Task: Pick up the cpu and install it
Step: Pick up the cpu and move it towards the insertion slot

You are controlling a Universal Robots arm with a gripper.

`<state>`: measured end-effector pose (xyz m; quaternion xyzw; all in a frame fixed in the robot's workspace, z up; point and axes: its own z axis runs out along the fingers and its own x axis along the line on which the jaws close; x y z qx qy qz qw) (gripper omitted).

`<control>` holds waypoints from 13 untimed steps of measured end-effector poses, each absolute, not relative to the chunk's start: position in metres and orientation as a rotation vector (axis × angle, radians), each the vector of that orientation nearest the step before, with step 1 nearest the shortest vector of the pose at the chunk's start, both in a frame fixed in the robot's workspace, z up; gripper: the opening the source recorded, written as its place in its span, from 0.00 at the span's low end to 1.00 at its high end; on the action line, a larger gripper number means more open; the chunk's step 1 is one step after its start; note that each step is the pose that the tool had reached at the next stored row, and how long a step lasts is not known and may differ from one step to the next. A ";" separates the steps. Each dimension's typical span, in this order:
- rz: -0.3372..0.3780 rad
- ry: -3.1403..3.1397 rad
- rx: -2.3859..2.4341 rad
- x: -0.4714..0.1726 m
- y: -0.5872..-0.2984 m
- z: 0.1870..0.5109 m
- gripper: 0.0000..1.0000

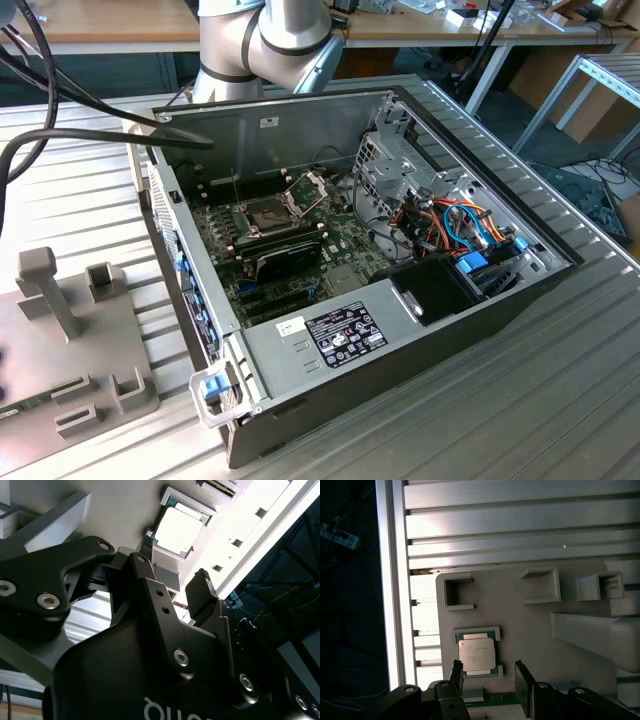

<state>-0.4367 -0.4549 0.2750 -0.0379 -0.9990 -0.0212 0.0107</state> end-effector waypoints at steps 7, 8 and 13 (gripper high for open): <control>-0.066 -3.117 -0.118 -0.437 -0.455 0.270 0.54; -0.066 -3.117 -0.118 -0.437 -0.455 0.268 0.54; -0.066 -3.117 -0.118 -0.437 -0.455 0.262 0.54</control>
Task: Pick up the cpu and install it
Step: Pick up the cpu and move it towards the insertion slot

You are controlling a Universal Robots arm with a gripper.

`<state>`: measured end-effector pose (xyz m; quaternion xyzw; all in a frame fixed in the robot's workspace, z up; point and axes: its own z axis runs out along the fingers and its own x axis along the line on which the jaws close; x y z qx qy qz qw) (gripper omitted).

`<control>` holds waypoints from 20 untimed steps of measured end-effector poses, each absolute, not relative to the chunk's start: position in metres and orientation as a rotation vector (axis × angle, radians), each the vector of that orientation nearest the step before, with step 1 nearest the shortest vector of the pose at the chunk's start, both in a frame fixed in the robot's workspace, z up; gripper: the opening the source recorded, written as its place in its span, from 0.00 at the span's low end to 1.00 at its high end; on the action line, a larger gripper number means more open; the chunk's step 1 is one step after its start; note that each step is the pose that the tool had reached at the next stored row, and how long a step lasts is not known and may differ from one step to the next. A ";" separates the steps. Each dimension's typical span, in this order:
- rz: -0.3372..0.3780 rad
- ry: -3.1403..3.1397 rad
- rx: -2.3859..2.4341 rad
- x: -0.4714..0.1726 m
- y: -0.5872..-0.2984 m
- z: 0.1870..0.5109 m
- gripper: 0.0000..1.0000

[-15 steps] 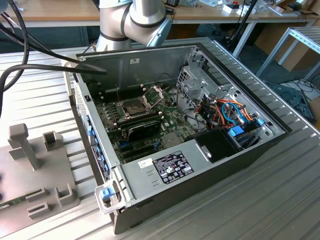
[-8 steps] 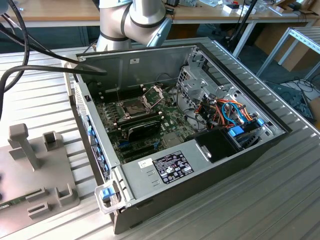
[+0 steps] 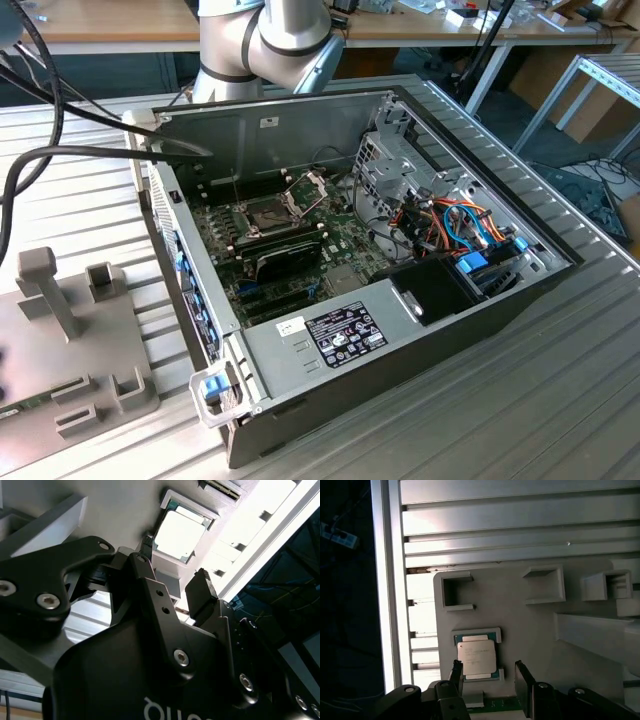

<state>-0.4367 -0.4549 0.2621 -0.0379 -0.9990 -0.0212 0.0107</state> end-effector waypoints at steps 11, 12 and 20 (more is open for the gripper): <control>-0.066 -3.117 -0.118 -0.437 -0.455 0.261 0.54; -0.066 -3.117 -0.118 -0.437 -0.455 0.261 0.54; -0.066 -3.117 -0.118 -0.437 -0.455 0.254 0.54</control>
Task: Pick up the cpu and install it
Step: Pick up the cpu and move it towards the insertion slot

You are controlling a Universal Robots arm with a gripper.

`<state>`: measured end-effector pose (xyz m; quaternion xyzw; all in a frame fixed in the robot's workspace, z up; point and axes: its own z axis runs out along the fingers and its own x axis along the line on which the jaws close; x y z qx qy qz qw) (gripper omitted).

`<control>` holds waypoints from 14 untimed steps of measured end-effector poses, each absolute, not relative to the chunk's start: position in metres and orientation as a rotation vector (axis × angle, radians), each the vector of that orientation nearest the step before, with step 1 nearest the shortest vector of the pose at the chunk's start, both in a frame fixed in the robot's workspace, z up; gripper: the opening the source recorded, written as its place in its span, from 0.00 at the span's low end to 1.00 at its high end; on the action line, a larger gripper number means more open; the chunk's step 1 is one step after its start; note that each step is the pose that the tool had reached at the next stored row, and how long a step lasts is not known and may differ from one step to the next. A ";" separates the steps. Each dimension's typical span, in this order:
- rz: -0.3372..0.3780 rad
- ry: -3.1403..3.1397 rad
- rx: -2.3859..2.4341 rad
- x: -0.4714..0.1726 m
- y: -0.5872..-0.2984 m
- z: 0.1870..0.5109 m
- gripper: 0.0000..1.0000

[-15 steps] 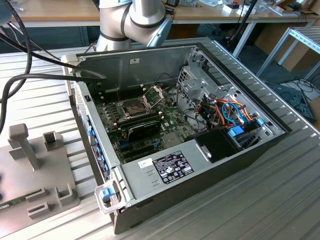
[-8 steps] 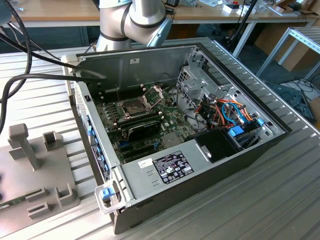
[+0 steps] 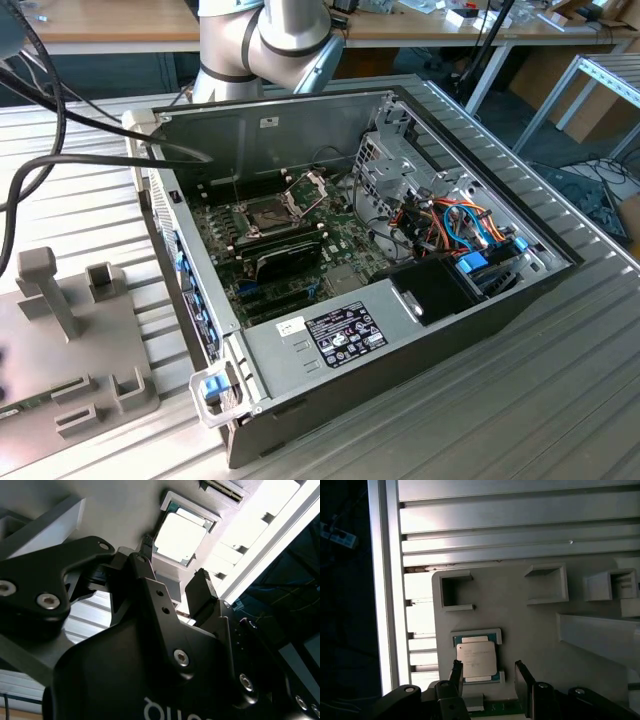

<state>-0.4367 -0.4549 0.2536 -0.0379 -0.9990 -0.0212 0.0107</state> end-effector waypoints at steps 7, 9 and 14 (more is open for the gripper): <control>-0.066 -3.117 -0.118 -0.437 -0.455 0.243 0.54; -0.066 -3.117 -0.118 -0.437 -0.455 0.241 0.54; -0.066 -3.117 -0.118 -0.437 -0.455 0.238 0.54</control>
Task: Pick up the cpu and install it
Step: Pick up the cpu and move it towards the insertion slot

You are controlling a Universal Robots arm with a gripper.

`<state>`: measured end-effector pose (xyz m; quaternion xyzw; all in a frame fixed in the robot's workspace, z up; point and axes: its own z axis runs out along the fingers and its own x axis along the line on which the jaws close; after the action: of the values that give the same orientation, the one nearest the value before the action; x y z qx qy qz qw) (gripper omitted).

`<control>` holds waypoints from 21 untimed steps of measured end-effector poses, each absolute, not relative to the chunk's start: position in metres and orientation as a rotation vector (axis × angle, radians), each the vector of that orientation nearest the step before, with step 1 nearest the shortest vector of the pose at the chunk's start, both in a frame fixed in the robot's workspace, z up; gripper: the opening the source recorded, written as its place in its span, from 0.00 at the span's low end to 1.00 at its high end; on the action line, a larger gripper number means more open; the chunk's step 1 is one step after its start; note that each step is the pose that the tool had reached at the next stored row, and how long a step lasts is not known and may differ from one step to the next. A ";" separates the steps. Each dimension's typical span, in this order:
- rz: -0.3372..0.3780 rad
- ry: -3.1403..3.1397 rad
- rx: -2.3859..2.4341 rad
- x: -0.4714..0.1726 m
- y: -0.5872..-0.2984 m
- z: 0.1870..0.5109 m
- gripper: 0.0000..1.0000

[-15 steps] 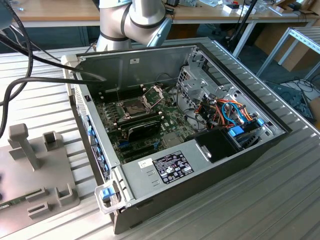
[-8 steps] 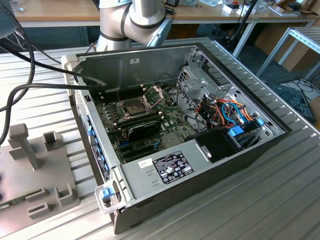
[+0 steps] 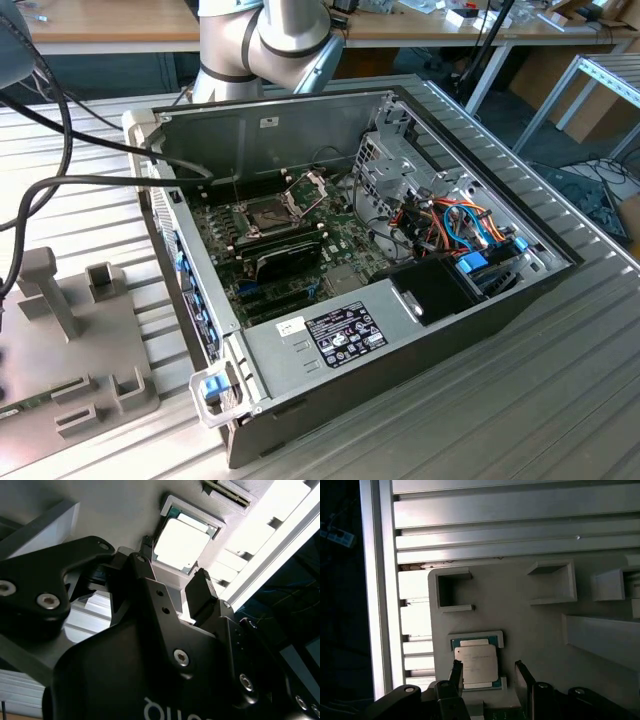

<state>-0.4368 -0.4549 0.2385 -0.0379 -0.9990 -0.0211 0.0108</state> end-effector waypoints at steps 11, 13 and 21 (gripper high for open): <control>-0.066 -3.117 -0.118 -0.437 -0.455 0.238 0.54; -0.066 -3.117 -0.118 -0.437 -0.455 0.236 0.54; -0.066 -3.117 -0.118 -0.437 -0.455 0.230 0.54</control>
<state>-0.4368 -0.4549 0.2305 -0.0379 -0.9990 -0.0212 0.0108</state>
